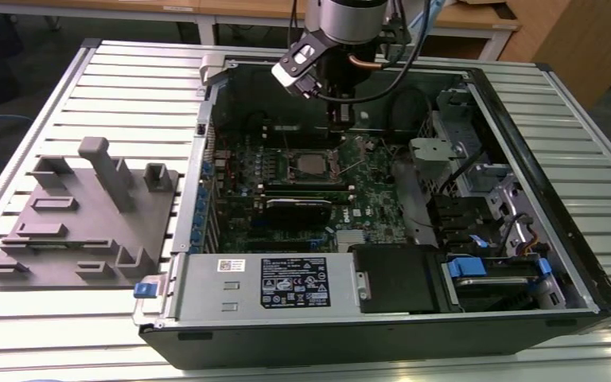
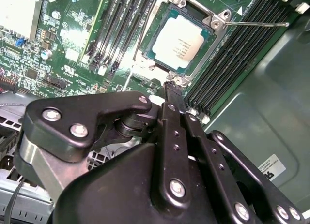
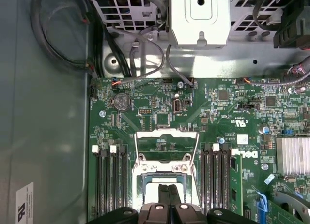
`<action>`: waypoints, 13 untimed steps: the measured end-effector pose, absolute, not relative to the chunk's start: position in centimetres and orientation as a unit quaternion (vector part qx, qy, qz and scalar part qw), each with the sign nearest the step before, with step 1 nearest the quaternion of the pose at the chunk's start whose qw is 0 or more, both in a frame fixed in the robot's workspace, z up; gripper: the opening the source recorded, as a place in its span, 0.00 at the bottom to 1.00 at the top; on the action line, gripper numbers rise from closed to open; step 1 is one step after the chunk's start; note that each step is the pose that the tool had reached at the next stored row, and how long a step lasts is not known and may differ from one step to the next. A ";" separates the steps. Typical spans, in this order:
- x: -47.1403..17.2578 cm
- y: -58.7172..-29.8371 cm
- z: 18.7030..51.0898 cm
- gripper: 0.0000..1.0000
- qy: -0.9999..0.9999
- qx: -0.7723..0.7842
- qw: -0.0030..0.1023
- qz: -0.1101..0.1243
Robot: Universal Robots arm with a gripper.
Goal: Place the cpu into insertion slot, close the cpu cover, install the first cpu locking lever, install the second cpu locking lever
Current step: 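Close the cpu cover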
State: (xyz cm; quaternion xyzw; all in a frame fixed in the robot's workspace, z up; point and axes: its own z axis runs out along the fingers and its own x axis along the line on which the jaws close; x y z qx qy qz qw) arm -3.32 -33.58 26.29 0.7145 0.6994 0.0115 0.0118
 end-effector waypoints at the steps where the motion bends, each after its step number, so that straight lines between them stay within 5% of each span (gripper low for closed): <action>1: -3.2 -33.6 26.3 0.10 0.699 0.714 0.012 0.012; 13: -2.8 -33.6 26.3 0.10 0.699 0.715 0.012 0.012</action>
